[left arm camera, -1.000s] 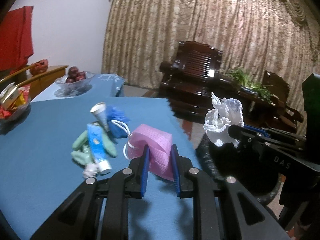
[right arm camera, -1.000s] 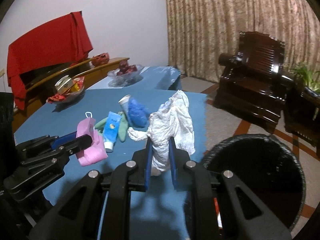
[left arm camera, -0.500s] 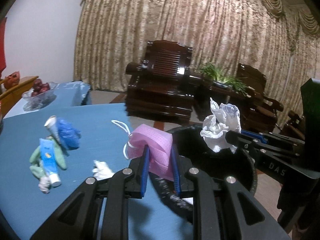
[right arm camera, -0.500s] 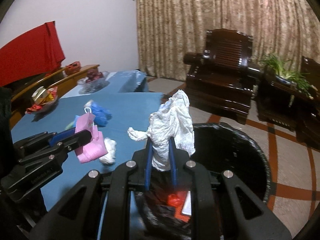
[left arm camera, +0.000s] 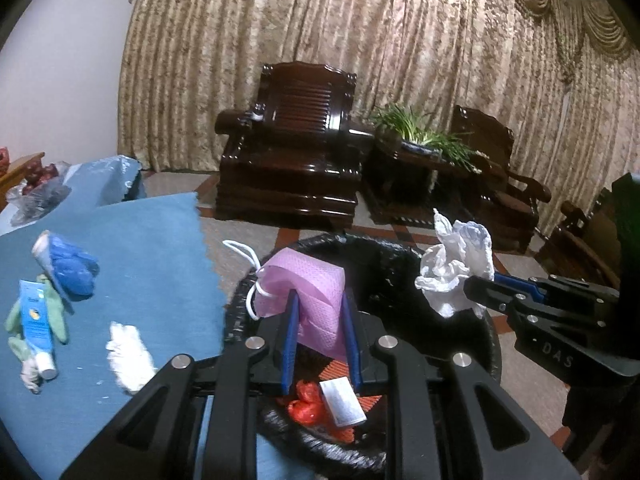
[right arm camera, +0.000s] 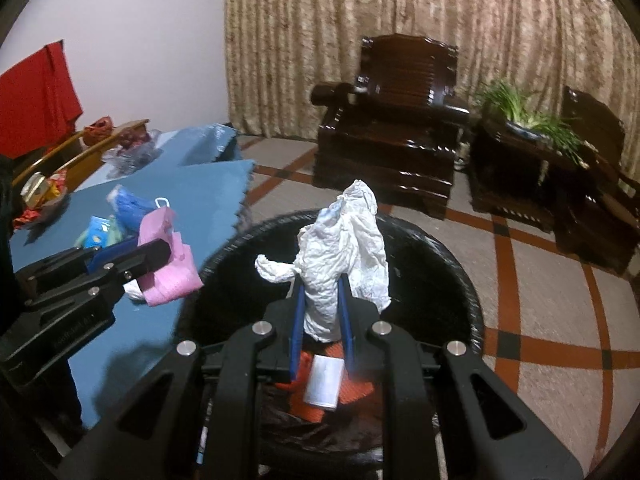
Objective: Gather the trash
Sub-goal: 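Carry mask and tissues over the bin and open both tools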
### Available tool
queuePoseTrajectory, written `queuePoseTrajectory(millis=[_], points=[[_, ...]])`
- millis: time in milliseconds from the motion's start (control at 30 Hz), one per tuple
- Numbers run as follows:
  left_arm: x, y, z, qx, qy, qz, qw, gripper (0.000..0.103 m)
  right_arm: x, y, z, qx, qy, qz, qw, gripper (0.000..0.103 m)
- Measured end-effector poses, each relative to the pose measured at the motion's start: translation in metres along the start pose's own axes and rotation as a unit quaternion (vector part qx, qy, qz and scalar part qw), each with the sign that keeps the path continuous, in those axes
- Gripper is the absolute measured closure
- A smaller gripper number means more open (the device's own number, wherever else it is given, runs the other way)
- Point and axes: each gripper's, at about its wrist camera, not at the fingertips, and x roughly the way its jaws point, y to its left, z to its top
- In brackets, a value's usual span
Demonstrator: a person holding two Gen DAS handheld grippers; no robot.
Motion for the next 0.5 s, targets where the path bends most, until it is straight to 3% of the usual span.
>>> queuePoseTrajectory(millis=[300, 400, 500], points=[[0.036, -0.019, -0.005, 0.006, 0.026, -0.017, 0.9995, 0.081, 0.018, -0.034, -0.016, 0.011, 0.025, -0.034, 0.999, 0.087], [0.044, -0.019, -0.008, 0.005, 0.036, -0.025, 0.999, 0.075, 0.024, -0.04, -0.022, 0.014, 0.034, -0.043, 0.998, 0.082], [0.047, -0.019, -0.01, -0.001, 0.044, -0.029, 0.9986, 0.067, 0.027, -0.044, -0.026, 0.018, 0.037, -0.048, 0.998, 0.069]])
